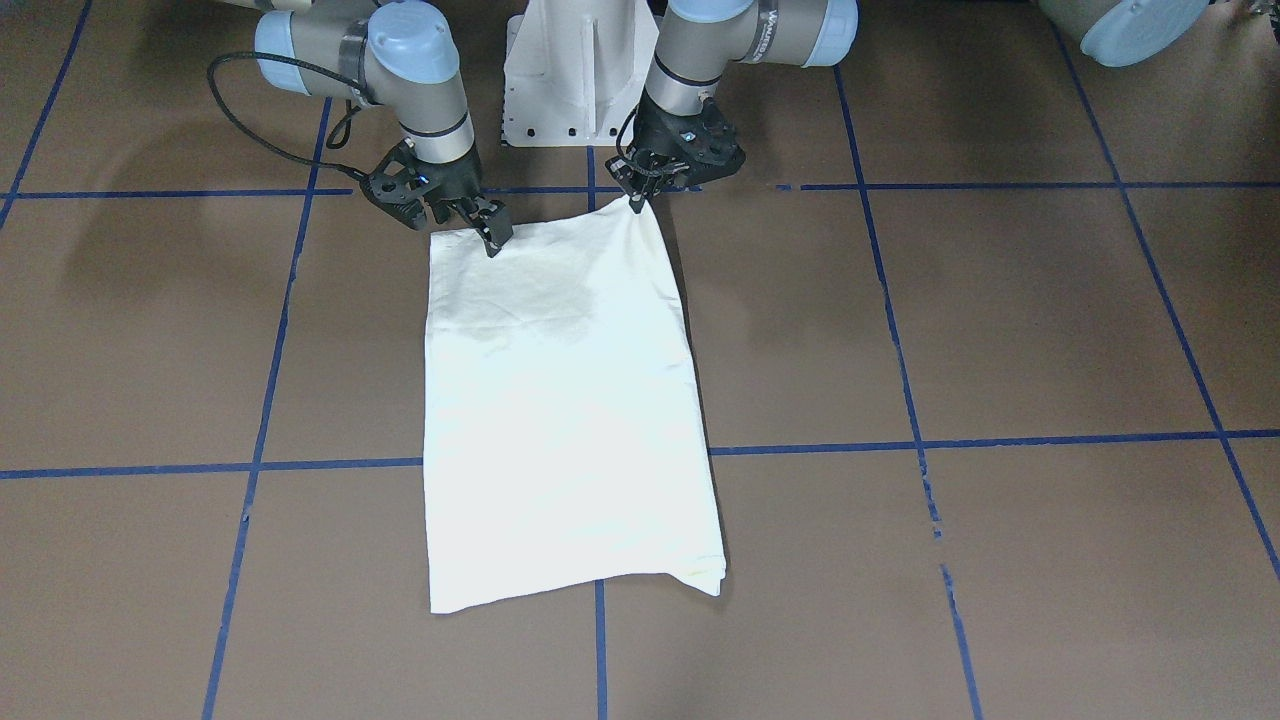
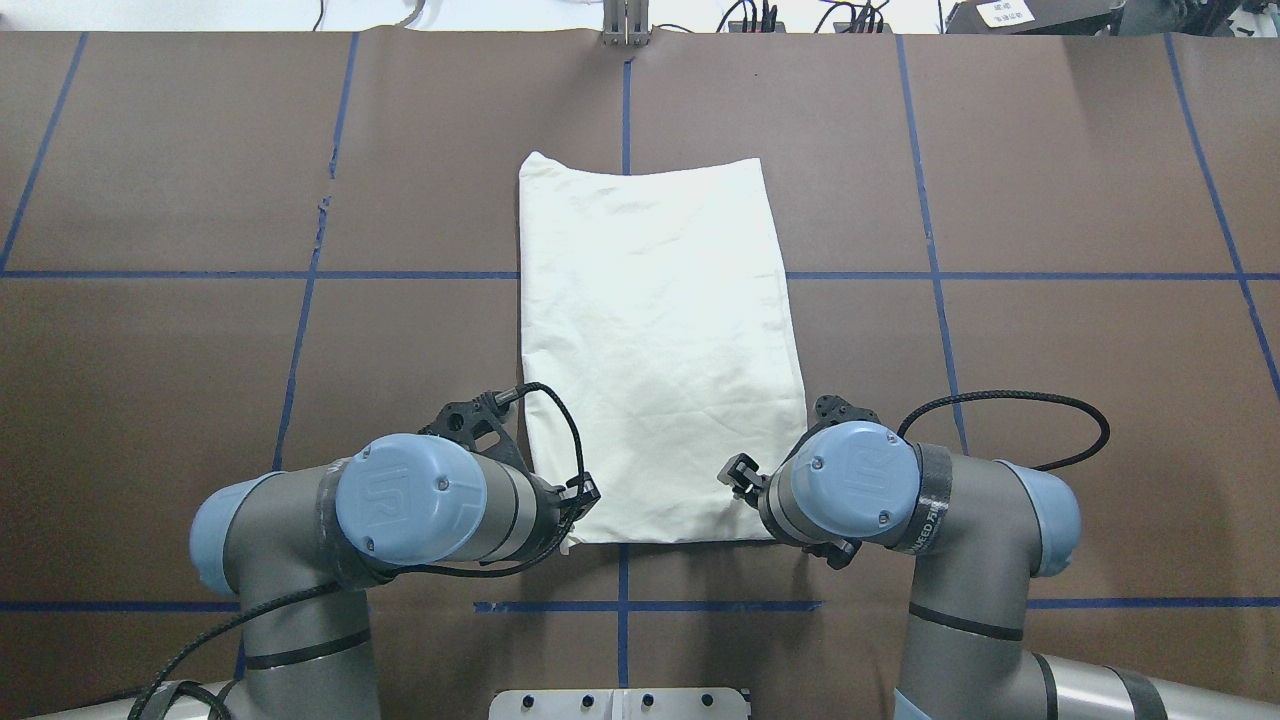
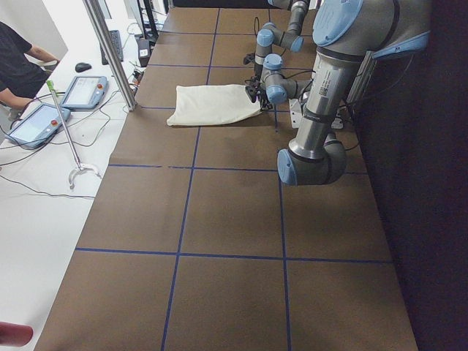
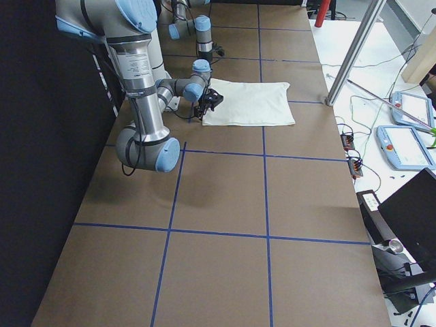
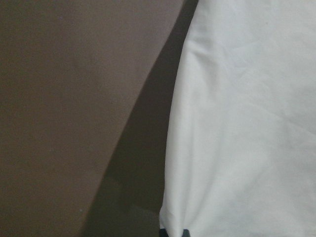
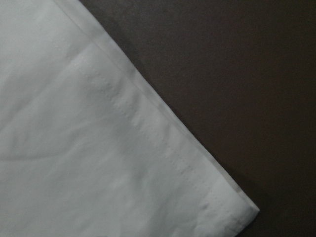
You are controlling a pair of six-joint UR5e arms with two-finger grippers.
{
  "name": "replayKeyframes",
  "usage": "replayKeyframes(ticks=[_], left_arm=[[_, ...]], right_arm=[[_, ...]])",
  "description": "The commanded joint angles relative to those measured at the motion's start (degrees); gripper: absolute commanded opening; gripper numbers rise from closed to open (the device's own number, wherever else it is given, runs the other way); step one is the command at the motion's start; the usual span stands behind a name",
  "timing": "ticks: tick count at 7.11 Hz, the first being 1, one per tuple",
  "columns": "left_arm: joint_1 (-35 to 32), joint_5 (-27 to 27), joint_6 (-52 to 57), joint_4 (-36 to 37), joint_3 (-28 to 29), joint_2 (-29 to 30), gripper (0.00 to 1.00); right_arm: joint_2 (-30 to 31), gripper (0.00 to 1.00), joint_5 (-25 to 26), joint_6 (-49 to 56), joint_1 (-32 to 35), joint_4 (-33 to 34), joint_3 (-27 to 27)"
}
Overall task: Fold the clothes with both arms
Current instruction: 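Grasp both near corners of the shirt with the left and right grippers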
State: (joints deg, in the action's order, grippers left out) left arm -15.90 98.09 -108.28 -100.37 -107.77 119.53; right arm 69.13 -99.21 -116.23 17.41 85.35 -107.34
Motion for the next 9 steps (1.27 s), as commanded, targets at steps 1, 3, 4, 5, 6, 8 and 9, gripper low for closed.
replayKeyframes(ticks=[1,3,4,5,6,8,9], left_arm=[[0.1,0.0,0.0,0.0,-0.1,0.1,0.00],[0.1,0.0,0.0,0.0,-0.1,0.5,0.00],[0.1,0.0,0.0,0.1,-0.1,0.7,0.00],[0.1,0.0,0.0,0.1,-0.1,0.8,0.00],[0.1,0.0,0.0,0.1,-0.1,0.8,0.00],[0.1,0.0,0.0,0.1,-0.1,0.8,0.00],[0.1,0.0,0.0,0.1,0.0,0.8,0.00]], right_arm=[[-0.6,1.00,0.1,0.1,-0.3,0.2,1.6],[-0.7,1.00,0.1,0.0,-0.4,0.2,1.5],[-0.7,1.00,0.2,0.0,-0.5,0.1,1.5],[-0.7,0.79,0.1,-0.1,-0.5,0.1,1.5],[-0.7,0.49,0.1,0.0,-0.5,0.1,1.4],[-0.7,0.12,-0.1,0.3,-0.2,0.1,0.9],[-1.1,0.09,-0.5,0.6,0.4,0.1,0.8]])
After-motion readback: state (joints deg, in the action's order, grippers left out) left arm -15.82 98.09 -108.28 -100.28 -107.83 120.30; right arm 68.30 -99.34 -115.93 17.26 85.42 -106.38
